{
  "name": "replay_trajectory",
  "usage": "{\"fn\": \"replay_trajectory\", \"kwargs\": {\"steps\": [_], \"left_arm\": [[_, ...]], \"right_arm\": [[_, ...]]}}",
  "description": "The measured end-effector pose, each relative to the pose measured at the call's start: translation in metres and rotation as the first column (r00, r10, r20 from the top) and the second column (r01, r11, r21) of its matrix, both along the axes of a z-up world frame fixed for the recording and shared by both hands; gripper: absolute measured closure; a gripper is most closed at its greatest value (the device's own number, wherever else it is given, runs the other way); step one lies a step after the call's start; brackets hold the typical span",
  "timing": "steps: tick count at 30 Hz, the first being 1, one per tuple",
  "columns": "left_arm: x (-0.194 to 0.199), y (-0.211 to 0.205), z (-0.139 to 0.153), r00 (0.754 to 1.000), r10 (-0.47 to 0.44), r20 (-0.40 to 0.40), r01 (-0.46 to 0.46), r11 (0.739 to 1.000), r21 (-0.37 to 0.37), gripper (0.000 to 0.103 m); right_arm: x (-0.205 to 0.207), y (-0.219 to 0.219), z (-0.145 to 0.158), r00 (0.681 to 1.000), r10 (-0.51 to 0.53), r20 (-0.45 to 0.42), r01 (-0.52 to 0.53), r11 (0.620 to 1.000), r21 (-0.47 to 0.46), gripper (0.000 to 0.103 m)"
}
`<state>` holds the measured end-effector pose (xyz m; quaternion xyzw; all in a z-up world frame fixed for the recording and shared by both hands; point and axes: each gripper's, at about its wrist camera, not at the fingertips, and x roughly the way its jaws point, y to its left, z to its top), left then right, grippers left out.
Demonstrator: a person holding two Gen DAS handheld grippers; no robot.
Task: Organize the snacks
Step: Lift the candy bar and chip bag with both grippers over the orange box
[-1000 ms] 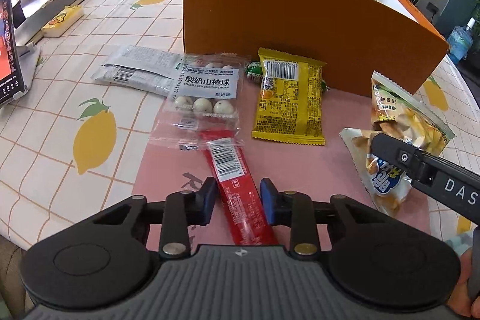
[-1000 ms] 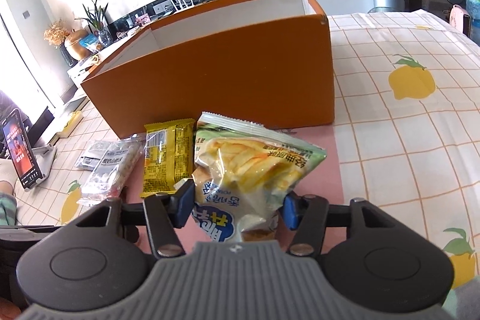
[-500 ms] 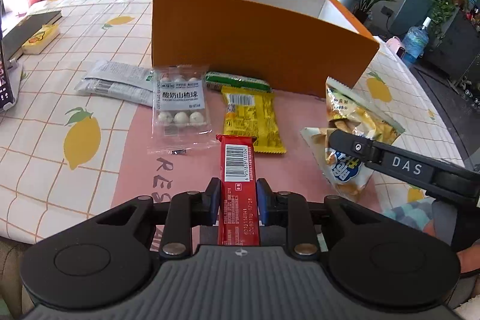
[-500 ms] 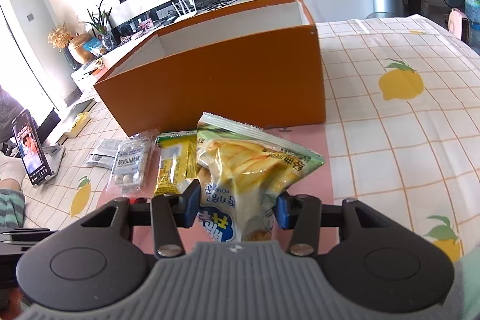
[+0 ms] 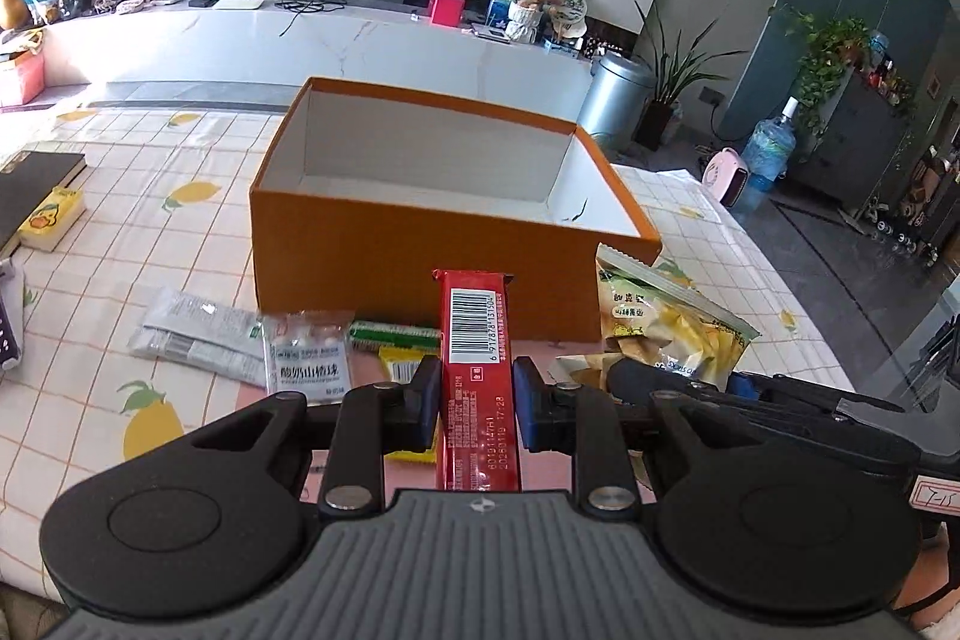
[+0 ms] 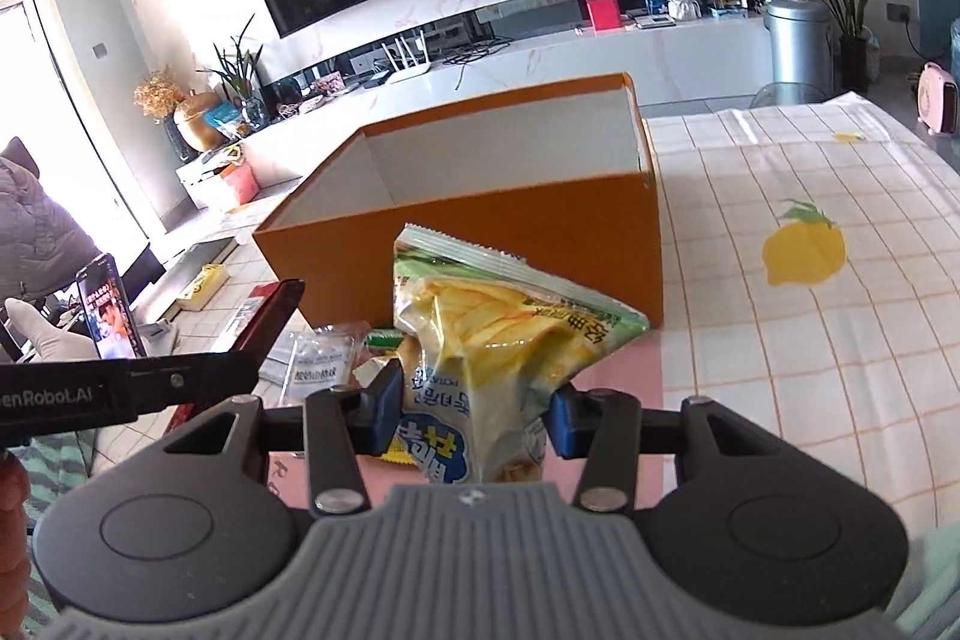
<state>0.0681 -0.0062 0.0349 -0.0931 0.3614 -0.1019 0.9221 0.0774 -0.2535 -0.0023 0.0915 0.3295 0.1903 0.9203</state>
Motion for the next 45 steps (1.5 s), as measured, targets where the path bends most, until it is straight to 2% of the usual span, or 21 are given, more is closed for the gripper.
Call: {"fn": "replay_trajectory", "kwargs": {"steps": [5,9,13,19,24,32,38,45], "left_arm": [[0.031,-0.003,0.019,0.999,-0.038,0.019,0.039,0.999,-0.024,0.075],[0.058,-0.007,0.032,0.997,-0.061,0.046,0.062,0.998,-0.007,0.075],[0.093,-0.006,0.037,0.997,-0.076,0.031,0.077,0.997,-0.025,0.075],[0.147,0.006,0.032,0.997,-0.070,-0.019,0.069,0.997,-0.028,0.075],[0.186,0.015,0.021,0.996,-0.068,-0.066,0.067,0.998,-0.015,0.075],[0.234,0.020,-0.024,0.981,-0.058,-0.185,0.070,0.996,0.061,0.075],[0.262,0.023,-0.049,0.965,-0.052,-0.256,0.072,0.995,0.073,0.075],[0.281,0.022,-0.067,0.945,-0.038,-0.326,0.063,0.996,0.068,0.075]], "right_arm": [[0.025,0.000,0.029,0.998,0.048,0.036,-0.047,0.998,-0.034,0.058],[0.051,0.001,0.049,0.995,0.090,0.035,-0.088,0.994,-0.061,0.058],[0.091,0.000,0.062,0.994,0.111,-0.006,-0.111,0.990,-0.082,0.058],[0.160,0.010,0.065,0.988,0.126,-0.091,-0.136,0.984,-0.116,0.058],[0.211,0.031,0.048,0.977,0.138,-0.162,-0.168,0.968,-0.185,0.058],[0.273,0.062,0.013,0.948,0.156,-0.276,-0.224,0.946,-0.235,0.058],[0.306,0.072,-0.016,0.914,0.142,-0.380,-0.248,0.937,-0.247,0.058],[0.322,0.085,-0.031,0.904,0.144,-0.403,-0.282,0.909,-0.307,0.058]]}}
